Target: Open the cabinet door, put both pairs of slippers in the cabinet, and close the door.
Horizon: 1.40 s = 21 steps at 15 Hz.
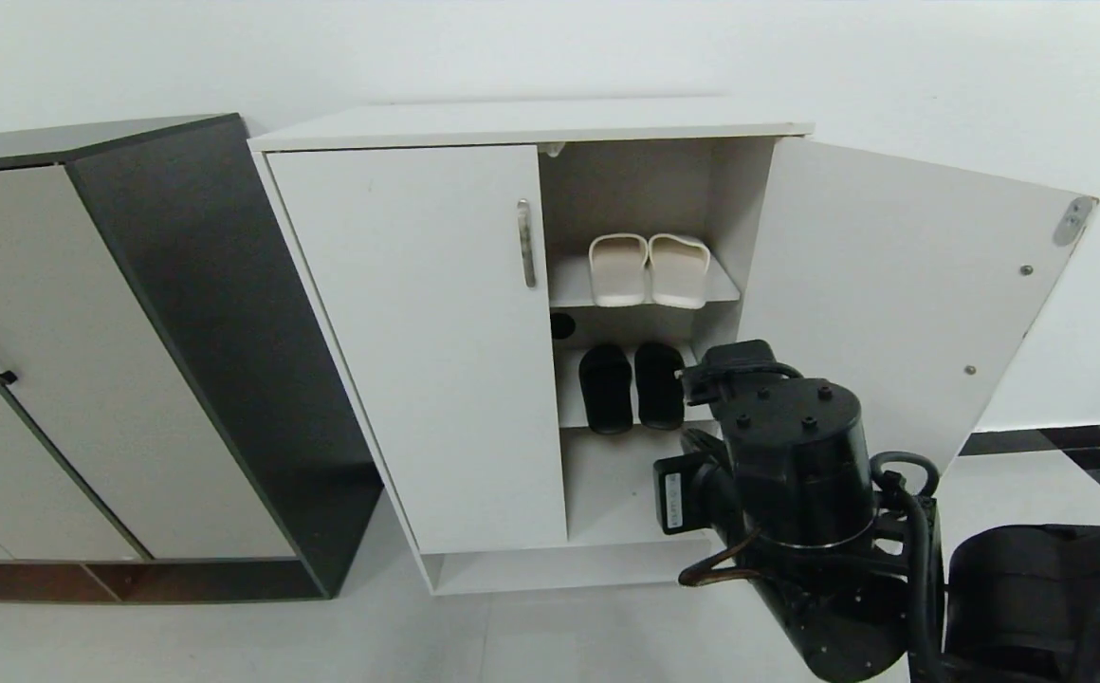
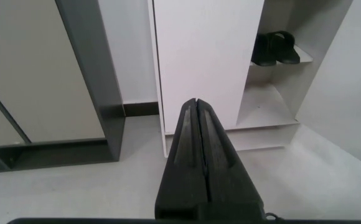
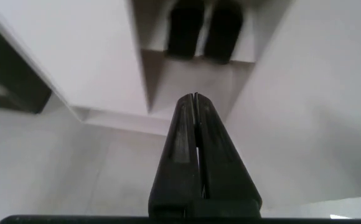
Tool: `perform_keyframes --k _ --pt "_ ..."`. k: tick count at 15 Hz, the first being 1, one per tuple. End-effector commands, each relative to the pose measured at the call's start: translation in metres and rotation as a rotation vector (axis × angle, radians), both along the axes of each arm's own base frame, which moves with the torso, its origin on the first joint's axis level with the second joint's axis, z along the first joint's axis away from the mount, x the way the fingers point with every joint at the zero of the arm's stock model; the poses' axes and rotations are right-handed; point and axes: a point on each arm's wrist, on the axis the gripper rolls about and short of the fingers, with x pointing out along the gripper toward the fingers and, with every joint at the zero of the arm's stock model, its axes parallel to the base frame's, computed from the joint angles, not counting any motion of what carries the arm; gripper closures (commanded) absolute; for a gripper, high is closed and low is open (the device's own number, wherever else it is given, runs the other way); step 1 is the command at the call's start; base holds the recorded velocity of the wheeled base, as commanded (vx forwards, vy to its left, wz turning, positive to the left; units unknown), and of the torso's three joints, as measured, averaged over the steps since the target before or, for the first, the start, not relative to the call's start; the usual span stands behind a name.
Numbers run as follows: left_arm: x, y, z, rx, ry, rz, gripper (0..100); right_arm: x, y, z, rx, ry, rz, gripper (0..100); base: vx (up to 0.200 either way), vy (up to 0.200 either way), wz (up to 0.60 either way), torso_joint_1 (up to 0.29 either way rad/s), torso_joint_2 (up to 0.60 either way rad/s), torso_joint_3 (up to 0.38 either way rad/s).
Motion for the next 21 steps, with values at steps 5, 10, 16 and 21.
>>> perform_keyframes --k 5,10,16,21 --pt "0.0000 0.0000 0.0003 0.000 -0.002 0.000 100 -0.0007 -0.0032 -0.0064 -0.011 0.007 -0.001 100 0.000 0.000 0.00 0.073 -0.52 -0.356" --pt "0.0000 0.0000 0.0003 0.000 -0.002 0.000 100 -0.0003 -0.0026 -0.0079 -0.014 0.010 -0.001 100 0.000 0.000 0.00 0.133 -0.47 -0.329" --pt "0.0000 0.0000 0.0003 0.000 -0.002 0.000 100 0.0000 -0.0030 -0.0113 -0.025 0.017 -0.003 100 0.000 0.000 0.00 0.172 -0.48 -0.314" --pt "0.0000 0.0000 0.0003 0.000 -0.002 0.000 100 0.0004 -0.0024 -0.0129 -0.031 0.020 -0.002 100 0.000 0.000 0.00 0.211 -0.52 -0.313"
